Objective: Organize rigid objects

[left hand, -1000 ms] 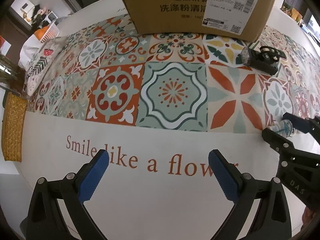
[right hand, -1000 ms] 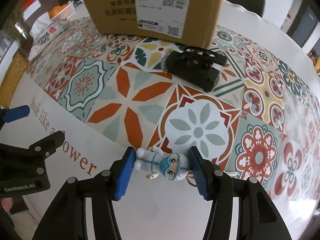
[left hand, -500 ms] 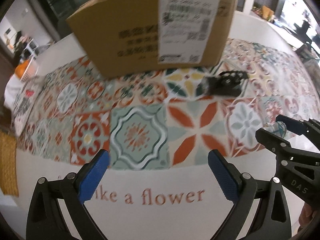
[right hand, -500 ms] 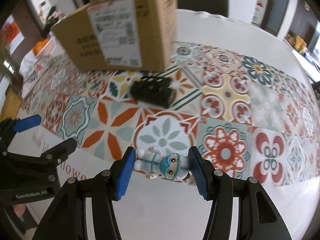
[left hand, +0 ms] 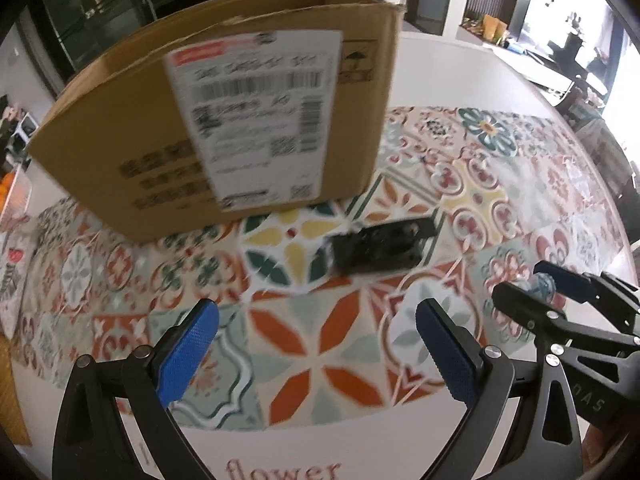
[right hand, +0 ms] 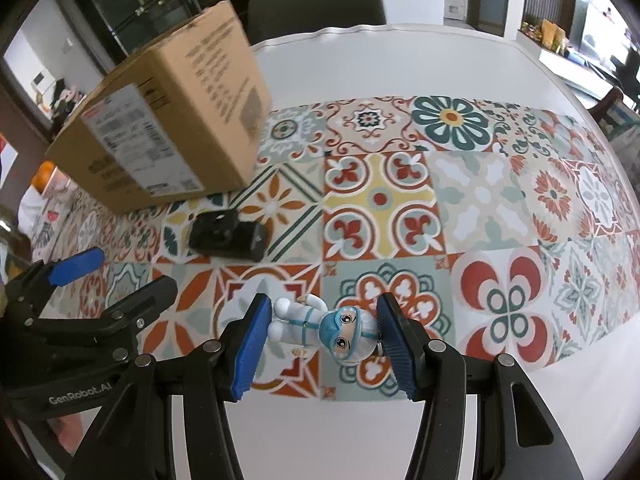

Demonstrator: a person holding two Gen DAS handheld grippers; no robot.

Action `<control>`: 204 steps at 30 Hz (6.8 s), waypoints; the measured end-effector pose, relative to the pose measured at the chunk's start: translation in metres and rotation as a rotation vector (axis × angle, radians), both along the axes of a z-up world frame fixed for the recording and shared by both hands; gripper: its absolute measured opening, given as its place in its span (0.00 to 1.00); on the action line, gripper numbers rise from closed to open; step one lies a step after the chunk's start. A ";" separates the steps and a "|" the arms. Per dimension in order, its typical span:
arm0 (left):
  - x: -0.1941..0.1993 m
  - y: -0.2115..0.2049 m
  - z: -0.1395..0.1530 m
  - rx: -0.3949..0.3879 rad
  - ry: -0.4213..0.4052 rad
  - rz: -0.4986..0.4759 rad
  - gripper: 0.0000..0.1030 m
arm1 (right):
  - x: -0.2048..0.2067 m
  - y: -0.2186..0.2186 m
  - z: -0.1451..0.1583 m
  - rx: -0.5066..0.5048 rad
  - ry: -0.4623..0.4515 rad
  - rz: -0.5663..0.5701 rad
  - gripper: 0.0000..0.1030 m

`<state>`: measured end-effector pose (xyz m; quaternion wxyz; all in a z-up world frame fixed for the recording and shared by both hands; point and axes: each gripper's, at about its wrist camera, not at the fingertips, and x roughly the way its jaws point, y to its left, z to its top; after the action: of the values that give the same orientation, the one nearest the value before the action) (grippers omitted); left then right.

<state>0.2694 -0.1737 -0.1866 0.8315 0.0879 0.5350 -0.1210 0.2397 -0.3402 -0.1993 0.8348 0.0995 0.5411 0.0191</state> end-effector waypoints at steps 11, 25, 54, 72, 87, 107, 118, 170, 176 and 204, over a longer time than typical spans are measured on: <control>0.018 -0.032 -0.016 -0.032 -0.017 -0.017 0.97 | 0.011 -0.034 -0.016 0.019 0.010 -0.067 0.53; 0.034 -0.049 -0.049 -0.028 0.038 -0.012 0.75 | 0.020 -0.040 -0.030 0.027 0.035 -0.069 0.53; -0.017 0.022 0.028 -0.096 -0.065 0.043 0.70 | -0.012 0.012 0.039 0.004 -0.083 -0.015 0.53; -0.034 0.087 0.104 -0.106 -0.186 0.123 0.70 | -0.014 0.074 0.116 -0.013 -0.246 0.092 0.53; -0.019 0.130 0.154 -0.106 -0.249 0.149 0.70 | 0.009 0.120 0.163 0.024 -0.353 0.151 0.53; 0.052 0.141 0.191 -0.100 -0.294 0.114 0.70 | 0.082 0.137 0.191 0.067 -0.378 0.173 0.53; 0.104 0.133 0.175 -0.086 -0.207 0.097 0.70 | 0.126 0.138 0.181 0.054 -0.329 0.170 0.53; -0.033 0.160 0.233 -0.006 -0.532 0.196 1.00 | -0.004 0.133 0.244 -0.200 -0.463 0.010 0.91; -0.061 0.161 0.239 -0.019 -0.563 0.194 1.00 | -0.035 0.136 0.250 -0.209 -0.493 0.009 0.93; -0.102 0.160 0.251 -0.040 -0.609 0.185 1.00 | -0.072 0.135 0.253 -0.174 -0.528 0.015 0.93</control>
<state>0.1675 -0.0138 0.0642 0.9625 0.0550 0.2647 -0.0235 0.1673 -0.2052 0.0539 0.9522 0.0150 0.3052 0.0038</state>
